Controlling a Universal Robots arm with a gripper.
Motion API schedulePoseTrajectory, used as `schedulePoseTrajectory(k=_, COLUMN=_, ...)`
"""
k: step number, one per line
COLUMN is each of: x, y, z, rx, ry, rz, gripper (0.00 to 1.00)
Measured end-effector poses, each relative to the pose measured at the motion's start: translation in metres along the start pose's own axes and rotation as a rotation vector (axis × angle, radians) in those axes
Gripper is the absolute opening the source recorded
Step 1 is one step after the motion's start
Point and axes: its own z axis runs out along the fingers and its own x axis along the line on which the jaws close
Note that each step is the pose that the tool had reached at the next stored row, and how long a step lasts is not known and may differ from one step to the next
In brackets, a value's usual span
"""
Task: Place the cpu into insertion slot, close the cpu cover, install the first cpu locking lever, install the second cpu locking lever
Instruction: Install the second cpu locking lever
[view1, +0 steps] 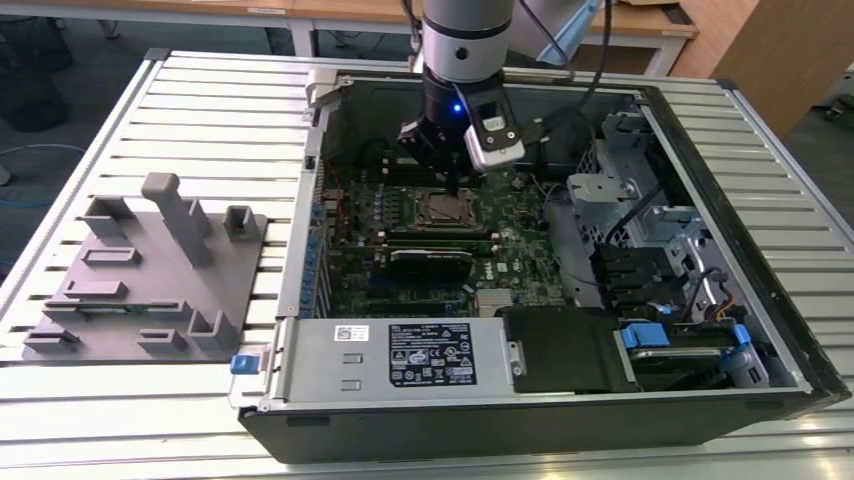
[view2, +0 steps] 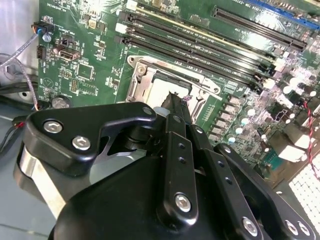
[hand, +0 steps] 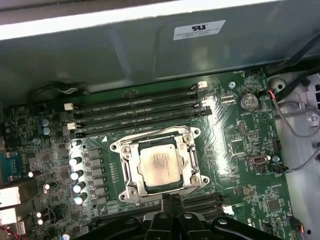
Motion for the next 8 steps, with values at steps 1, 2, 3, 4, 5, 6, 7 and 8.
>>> schedulePoseTrajectory(k=1, x=0.0000, y=-0.0003, z=0.0007, rx=0.0009, ry=0.0000, rz=-0.004, gripper=0.10)
schedulePoseTrajectory(k=2, x=0.0000, y=-0.0006, z=0.0012, rx=0.0019, ry=-0.0001, rz=-0.007, gripper=0.10)
schedulePoseTrajectory(k=3, x=-0.0001, y=-0.0012, z=0.0015, rx=0.0026, ry=0.0000, rz=-0.009, gripper=0.10)
schedulePoseTrajectory(k=4, x=-0.0003, y=-0.0021, z=0.0019, rx=0.0027, ry=0.0001, rz=-0.012, gripper=0.10)
schedulePoseTrajectory(k=5, x=-0.0005, y=-0.0031, z=0.0021, rx=0.0024, ry=0.0000, rz=-0.014, gripper=0.10)
schedulePoseTrajectory(k=6, x=-0.0007, y=-0.0043, z=0.0023, rx=0.0023, ry=0.0002, rz=-0.016, gripper=0.10)
schedulePoseTrajectory(k=7, x=-0.0009, y=-0.0056, z=0.0024, rx=0.0023, ry=0.0002, rz=-0.017, gripper=0.10)
schedulePoseTrajectory(k=8, x=-0.0011, y=-0.0065, z=0.0027, rx=0.0022, ry=0.0003, rz=-0.018, gripper=0.10)
